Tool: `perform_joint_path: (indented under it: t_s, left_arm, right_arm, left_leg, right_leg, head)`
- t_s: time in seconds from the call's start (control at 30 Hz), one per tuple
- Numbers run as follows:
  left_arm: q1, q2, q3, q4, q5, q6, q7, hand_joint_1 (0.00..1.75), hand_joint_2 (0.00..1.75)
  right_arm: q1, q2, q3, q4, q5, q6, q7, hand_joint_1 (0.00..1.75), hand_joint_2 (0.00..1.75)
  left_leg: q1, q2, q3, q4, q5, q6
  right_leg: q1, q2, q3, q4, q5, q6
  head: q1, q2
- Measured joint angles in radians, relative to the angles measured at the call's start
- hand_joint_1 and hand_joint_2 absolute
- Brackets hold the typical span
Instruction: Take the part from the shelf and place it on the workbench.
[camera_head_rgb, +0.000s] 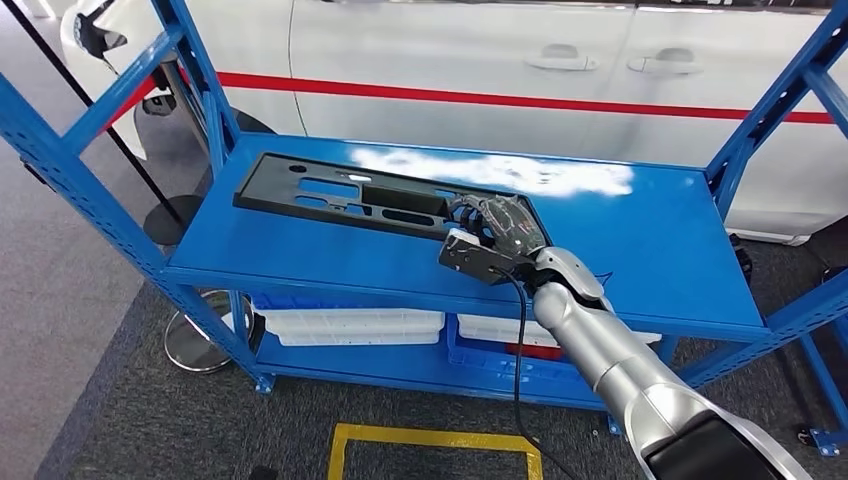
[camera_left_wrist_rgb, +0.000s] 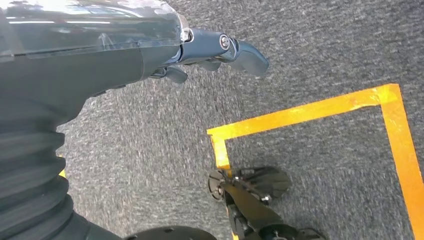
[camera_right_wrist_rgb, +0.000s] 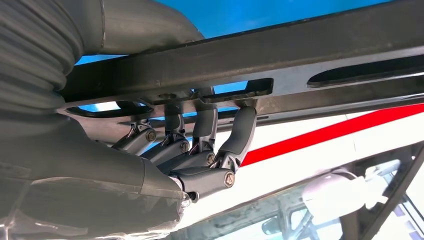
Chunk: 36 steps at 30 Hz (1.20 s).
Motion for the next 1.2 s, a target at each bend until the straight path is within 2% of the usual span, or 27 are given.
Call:
perform_joint_path:
  t_s: [0.03, 0.07, 0.13, 0.17, 0.2, 0.23, 0.27, 0.33, 0.37, 0.4, 0.43, 0.5, 0.53, 0.57, 0.67, 0.7, 0.73, 0.77, 0.83, 0.9, 0.93, 1.0, 1.03, 1.07, 1.1, 1.17, 1.2]
  left_arm:
    - [0.000, 0.000, 0.000, 0.000, 0.000, 0.000, 0.000, 0.00, 1.75]
    - [0.000, 0.000, 0.000, 0.000, 0.001, 0.001, 0.000, 0.00, 1.75]
    - [0.001, 0.001, 0.001, 0.000, 0.002, 0.002, 0.000, 0.00, 1.75]
    - [0.001, 0.001, 0.001, 0.000, 0.002, 0.002, 0.000, 0.00, 1.75]
    - [0.002, 0.001, 0.002, 0.000, 0.003, 0.003, 0.001, 0.00, 1.75]
    - [0.002, 0.001, 0.002, 0.000, 0.004, 0.003, 0.002, 0.00, 1.75]
    - [0.003, 0.001, 0.002, 0.000, 0.004, 0.003, 0.004, 0.00, 1.75]
    - [0.004, 0.000, 0.002, 0.000, 0.002, 0.004, 0.007, 0.00, 1.75]
    - [0.004, -0.001, 0.002, 0.000, 0.002, 0.004, 0.008, 0.00, 1.75]
    - [0.005, -0.002, 0.002, 0.000, 0.001, 0.004, 0.008, 0.00, 1.75]
    - [0.005, -0.002, 0.002, 0.000, 0.001, 0.004, 0.008, 0.00, 1.75]
    - [0.006, -0.003, 0.002, 0.000, 0.001, 0.005, 0.008, 0.00, 1.75]
    - [0.006, -0.003, 0.002, 0.000, 0.001, 0.006, 0.006, 0.00, 1.75]
    - [0.008, -0.004, 0.002, 0.000, 0.001, 0.006, 0.005, 0.00, 1.75]
    - [0.009, -0.006, 0.002, 0.001, -0.001, 0.009, 0.002, 0.00, 1.75]
    - [0.009, -0.006, 0.003, 0.001, -0.002, 0.010, 0.002, 0.00, 1.75]
    - [0.009, -0.006, 0.003, 0.001, -0.002, 0.012, 0.001, 0.00, 1.75]
    - [0.010, -0.006, 0.004, 0.001, -0.001, 0.014, 0.002, 0.00, 1.75]
    - [0.010, -0.008, 0.007, 0.001, 0.003, 0.019, 0.003, 0.00, 1.75]
    - [0.010, -0.010, 0.010, 0.001, 0.007, 0.024, 0.007, 0.00, 1.75]
    - [0.010, -0.011, 0.012, 0.001, 0.008, 0.027, 0.011, 0.00, 1.75]
    - [0.012, -0.014, 0.017, 0.001, 0.009, 0.034, 0.019, 0.00, 1.75]
    - [0.012, -0.015, 0.020, 0.001, 0.009, 0.037, 0.023, 0.00, 1.75]
    - [0.013, -0.017, 0.022, 0.002, 0.010, 0.041, 0.026, 0.00, 1.75]
    - [0.013, -0.018, 0.025, 0.002, 0.010, 0.044, 0.028, 0.00, 1.75]
    - [0.013, -0.019, 0.027, 0.002, 0.011, 0.047, 0.029, 0.00, 1.75]
    - [0.013, -0.019, 0.028, 0.002, 0.011, 0.047, 0.029, 0.00, 1.75]
  right_arm:
    - [-0.003, 0.001, 0.001, 0.003, -0.003, 0.001, 0.000, 1.75, 1.75]
    - [-0.006, 0.001, 0.002, 0.006, -0.006, 0.001, -0.001, 1.75, 1.75]
    - [-0.011, 0.001, 0.004, 0.011, -0.011, 0.002, -0.003, 1.75, 1.75]
    - [-0.012, 0.001, 0.004, 0.013, -0.012, 0.002, -0.004, 1.75, 1.75]
    - [-0.012, 0.001, 0.005, 0.016, -0.013, 0.001, -0.004, 1.75, 1.75]
    - [-0.012, 0.001, 0.006, 0.020, -0.015, 0.001, -0.004, 1.75, 1.75]
    - [-0.012, 0.002, 0.008, 0.023, -0.018, 0.001, -0.005, 1.75, 1.75]
    - [-0.015, 0.006, 0.010, 0.028, -0.027, 0.000, -0.008, 1.75, 1.75]
    - [-0.016, 0.008, 0.011, 0.029, -0.034, -0.002, -0.010, 1.75, 1.75]
    - [-0.017, 0.010, 0.012, 0.030, -0.041, -0.003, -0.014, 1.75, 1.75]
    - [-0.016, 0.012, 0.013, 0.031, -0.050, -0.004, -0.018, 1.75, 1.75]
    - [-0.009, 0.011, 0.013, 0.032, -0.074, -0.008, -0.029, 1.75, 1.75]
    - [-0.003, 0.010, 0.013, 0.032, -0.086, -0.013, -0.035, 1.75, 1.75]
    - [0.005, 0.008, 0.013, 0.032, -0.097, -0.019, -0.042, 1.75, 1.75]
    - [0.043, -0.013, 0.013, 0.032, -0.130, -0.043, -0.068, 1.75, 1.75]
    - [0.061, -0.027, 0.013, 0.032, -0.141, -0.057, -0.077, 1.75, 1.75]
    - [0.082, -0.045, 0.012, 0.029, -0.149, -0.073, -0.087, 1.75, 1.75]
    - [0.103, -0.063, 0.009, 0.025, -0.155, -0.092, -0.096, 1.75, 1.75]
    - [0.142, -0.106, -0.003, 0.002, -0.154, -0.145, -0.109, 1.75, 1.75]
    - [0.181, -0.156, -0.031, -0.036, -0.145, -0.207, -0.116, 1.75, 1.75]
    - [0.202, -0.180, -0.051, -0.058, -0.139, -0.235, -0.117, 1.75, 1.75]
    - [0.245, -0.230, -0.093, -0.105, -0.119, -0.283, -0.112, 1.75, 1.75]
    - [0.265, -0.257, -0.115, -0.131, -0.106, -0.296, -0.105, 1.75, 1.75]
    - [0.283, -0.284, -0.138, -0.157, -0.092, -0.303, -0.096, 1.75, 1.75]
    - [0.299, -0.310, -0.163, -0.182, -0.079, -0.305, -0.088, 1.75, 1.75]
    - [0.326, -0.352, -0.212, -0.226, -0.062, -0.301, -0.080, 1.75, 1.75]
    - [0.340, -0.370, -0.236, -0.246, -0.057, -0.299, -0.078, 1.75, 1.75]
  left_leg:
    - [0.000, 0.001, -0.007, -0.002, 0.010, 0.009]
    - [0.001, 0.003, -0.017, -0.003, 0.021, 0.017]
    - [-0.001, 0.004, -0.042, -0.003, 0.042, 0.025]
    - [-0.002, 0.004, -0.055, -0.002, 0.052, 0.027]
    - [-0.004, 0.003, -0.068, -0.002, 0.061, 0.027]
    - [-0.006, 0.003, -0.081, -0.002, 0.070, 0.027]
    - [-0.008, 0.003, -0.092, -0.001, 0.079, 0.027]
    - [-0.011, 0.002, -0.110, -0.001, 0.095, 0.022]
    - [-0.012, 0.003, -0.115, -0.002, 0.103, 0.018]
    - [-0.012, 0.003, -0.118, -0.003, 0.110, 0.013]
    - [-0.011, 0.004, -0.119, -0.005, 0.117, 0.007]
    - [-0.008, 0.004, -0.119, -0.010, 0.128, -0.005]
    - [-0.008, 0.004, -0.124, -0.004, 0.118, -0.010]
    - [-0.008, 0.004, -0.133, 0.020, 0.090, -0.015]
    - [-0.004, 0.004, -0.181, 0.188, -0.042, -0.028]
    - [-0.002, 0.004, -0.187, 0.238, -0.063, -0.031]
    - [0.000, 0.004, -0.179, 0.260, -0.063, -0.035]
    - [0.002, 0.005, -0.154, 0.246, -0.046, -0.037]
    - [0.006, 0.005, -0.061, 0.128, -0.013, -0.038]
    - [0.003, 0.001, 0.007, 0.025, -0.012, -0.027]
    - [0.000, -0.001, 0.016, 0.005, -0.019, -0.018]
    - [-0.003, -0.002, 0.008, 0.001, -0.009, 0.003]
    - [-0.002, -0.001, 0.003, -0.001, 0.000, 0.013]
    - [-0.002, 0.001, -0.005, -0.004, 0.011, 0.023]
    - [-0.001, 0.002, -0.015, -0.006, 0.023, 0.030]
    - [-0.004, 0.003, -0.043, -0.005, 0.045, 0.036]
    - [-0.005, 0.003, -0.058, -0.005, 0.056, 0.036]
  right_leg:
    - [-0.002, 0.001, -0.009, 0.013, -0.018, 0.005]
    - [-0.004, 0.002, -0.024, 0.046, -0.053, 0.009]
    - [-0.005, 0.004, -0.063, 0.164, -0.151, 0.013]
    - [-0.004, 0.004, -0.079, 0.228, -0.189, 0.014]
    - [-0.004, 0.004, -0.083, 0.271, -0.205, 0.014]
    - [-0.003, 0.005, -0.071, 0.282, -0.201, 0.011]
    - [-0.001, 0.005, -0.038, 0.254, -0.182, 0.007]
    - [0.006, 0.007, 0.065, 0.121, -0.147, -0.010]
    - [0.010, 0.008, 0.107, 0.060, -0.141, -0.017]
    - [0.014, 0.009, 0.132, 0.019, -0.142, -0.022]
    - [0.017, 0.009, 0.139, 0.000, -0.144, -0.025]
    - [0.016, 0.006, 0.136, -0.011, -0.127, -0.032]
    - [0.014, 0.004, 0.133, -0.017, -0.116, -0.038]
    - [0.010, 0.002, 0.128, -0.025, -0.104, -0.045]
    - [0.008, -0.002, 0.097, -0.030, -0.072, -0.055]
    - [0.008, -0.004, 0.085, -0.029, -0.063, -0.052]
    - [0.008, -0.006, 0.073, -0.027, -0.054, -0.049]
    - [0.007, -0.007, 0.060, -0.024, -0.046, -0.045]
    - [0.005, -0.009, 0.036, -0.014, -0.033, -0.035]
    - [0.005, -0.009, 0.020, -0.003, -0.022, -0.022]
    - [0.007, -0.009, 0.016, 0.000, -0.017, -0.014]
    - [0.005, -0.009, 0.013, -0.002, -0.005, 0.001]
    - [0.003, -0.006, 0.008, 0.003, -0.013, 0.007]
    - [0.000, -0.003, -0.001, 0.021, -0.037, 0.013]
    - [-0.003, 0.000, -0.017, 0.060, -0.079, 0.018]
    - [-0.003, 0.003, -0.054, 0.183, -0.176, 0.024]
    - [-0.003, 0.004, -0.065, 0.240, -0.203, 0.027]
  head:
    - [0.000, 0.000]
    - [0.000, 0.000]
    - [0.000, 0.000]
    - [0.000, 0.000]
    - [0.000, 0.000]
    - [0.000, 0.000]
    - [0.000, 0.000]
    - [0.000, 0.000]
    - [-0.001, 0.000]
    - [-0.001, 0.000]
    - [-0.001, 0.000]
    - [-0.001, 0.000]
    - [-0.001, 0.000]
    - [-0.001, 0.000]
    - [-0.002, 0.000]
    - [-0.002, 0.000]
    - [-0.002, 0.000]
    - [-0.002, 0.000]
    - [-0.002, 0.000]
    - [-0.002, 0.000]
    - [-0.002, 0.000]
    - [-0.002, 0.000]
    - [-0.002, 0.000]
    - [-0.002, 0.000]
    - [-0.002, 0.000]
    - [-0.002, 0.000]
    - [-0.002, 0.000]
